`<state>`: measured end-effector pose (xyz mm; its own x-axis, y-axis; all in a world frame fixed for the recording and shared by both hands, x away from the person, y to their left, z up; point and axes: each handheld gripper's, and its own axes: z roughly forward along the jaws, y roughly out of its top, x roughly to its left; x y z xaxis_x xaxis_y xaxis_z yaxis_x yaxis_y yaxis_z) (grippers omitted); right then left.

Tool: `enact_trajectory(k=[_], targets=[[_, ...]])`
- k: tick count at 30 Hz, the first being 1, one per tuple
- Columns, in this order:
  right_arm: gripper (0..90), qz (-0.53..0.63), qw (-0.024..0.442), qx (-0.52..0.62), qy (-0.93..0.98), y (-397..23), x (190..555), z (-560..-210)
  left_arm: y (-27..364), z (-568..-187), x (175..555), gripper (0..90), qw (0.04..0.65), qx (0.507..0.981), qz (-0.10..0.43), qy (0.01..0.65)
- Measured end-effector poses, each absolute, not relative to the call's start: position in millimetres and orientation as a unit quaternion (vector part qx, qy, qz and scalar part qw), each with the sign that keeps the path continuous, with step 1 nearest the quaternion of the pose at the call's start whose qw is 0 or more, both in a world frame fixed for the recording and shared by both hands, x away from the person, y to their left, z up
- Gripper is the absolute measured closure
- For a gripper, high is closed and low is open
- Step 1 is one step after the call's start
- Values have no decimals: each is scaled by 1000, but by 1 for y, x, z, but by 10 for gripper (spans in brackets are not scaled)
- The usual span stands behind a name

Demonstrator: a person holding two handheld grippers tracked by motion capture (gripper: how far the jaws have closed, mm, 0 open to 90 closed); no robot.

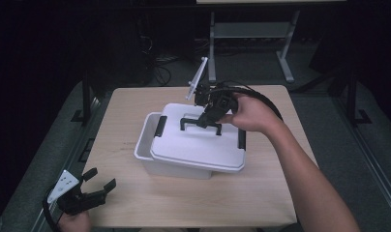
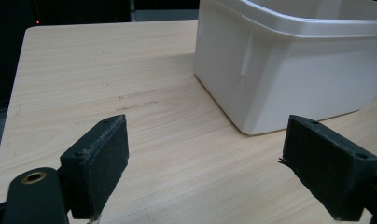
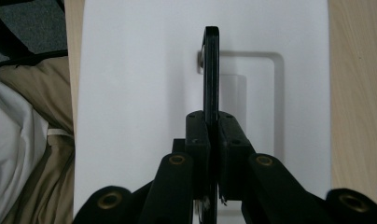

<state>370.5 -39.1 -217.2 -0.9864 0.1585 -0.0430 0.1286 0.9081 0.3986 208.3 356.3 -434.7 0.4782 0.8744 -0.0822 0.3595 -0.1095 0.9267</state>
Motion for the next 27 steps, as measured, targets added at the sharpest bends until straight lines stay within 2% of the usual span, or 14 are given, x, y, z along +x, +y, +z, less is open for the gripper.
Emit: enact_trajectory(k=[27], targets=[[844, 197, 27, 68, 978, -5, 392, -228, 357, -435, 208, 135, 503, 699, 255, 440]])
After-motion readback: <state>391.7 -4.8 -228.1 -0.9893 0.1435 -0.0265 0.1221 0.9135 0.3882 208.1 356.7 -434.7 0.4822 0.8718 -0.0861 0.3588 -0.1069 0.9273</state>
